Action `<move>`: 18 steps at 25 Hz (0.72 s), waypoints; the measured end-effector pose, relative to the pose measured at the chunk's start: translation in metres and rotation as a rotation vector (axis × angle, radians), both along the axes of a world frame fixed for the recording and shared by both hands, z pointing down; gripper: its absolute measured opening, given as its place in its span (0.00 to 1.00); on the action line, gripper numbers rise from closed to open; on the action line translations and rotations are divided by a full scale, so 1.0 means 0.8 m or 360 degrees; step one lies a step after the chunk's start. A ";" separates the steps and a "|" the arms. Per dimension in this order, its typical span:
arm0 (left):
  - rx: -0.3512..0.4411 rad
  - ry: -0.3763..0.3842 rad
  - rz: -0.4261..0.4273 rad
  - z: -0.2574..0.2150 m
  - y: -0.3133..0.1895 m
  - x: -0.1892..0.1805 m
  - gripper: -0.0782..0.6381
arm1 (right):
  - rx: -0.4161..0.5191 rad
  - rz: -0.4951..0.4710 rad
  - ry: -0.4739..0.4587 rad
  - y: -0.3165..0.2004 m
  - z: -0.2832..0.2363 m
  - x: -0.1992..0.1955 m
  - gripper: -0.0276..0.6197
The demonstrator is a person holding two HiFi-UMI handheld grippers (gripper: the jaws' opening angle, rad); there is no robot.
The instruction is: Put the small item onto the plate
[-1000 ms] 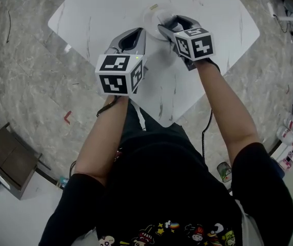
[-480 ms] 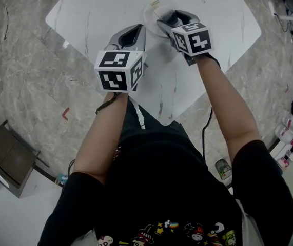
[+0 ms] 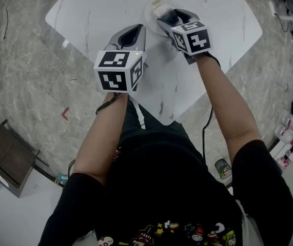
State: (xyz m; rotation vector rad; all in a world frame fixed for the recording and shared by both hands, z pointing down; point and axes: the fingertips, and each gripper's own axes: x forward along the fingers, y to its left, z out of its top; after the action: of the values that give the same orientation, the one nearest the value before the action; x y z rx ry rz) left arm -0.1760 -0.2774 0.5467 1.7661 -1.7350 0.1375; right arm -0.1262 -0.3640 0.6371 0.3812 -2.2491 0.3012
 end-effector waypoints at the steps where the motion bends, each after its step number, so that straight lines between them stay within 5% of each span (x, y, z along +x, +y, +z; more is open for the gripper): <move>1: 0.0000 -0.0001 0.0001 0.000 0.001 0.000 0.11 | 0.0001 0.0000 0.0004 0.000 0.001 0.000 0.53; 18: -0.0002 -0.0015 0.0001 -0.003 0.015 -0.007 0.11 | 0.0014 0.0008 -0.0008 0.004 -0.004 0.000 0.52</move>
State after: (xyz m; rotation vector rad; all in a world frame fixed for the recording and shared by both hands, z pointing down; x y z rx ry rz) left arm -0.1817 -0.2657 0.5443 1.7676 -1.7409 0.1471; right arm -0.1260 -0.3606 0.6342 0.3909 -2.2556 0.2955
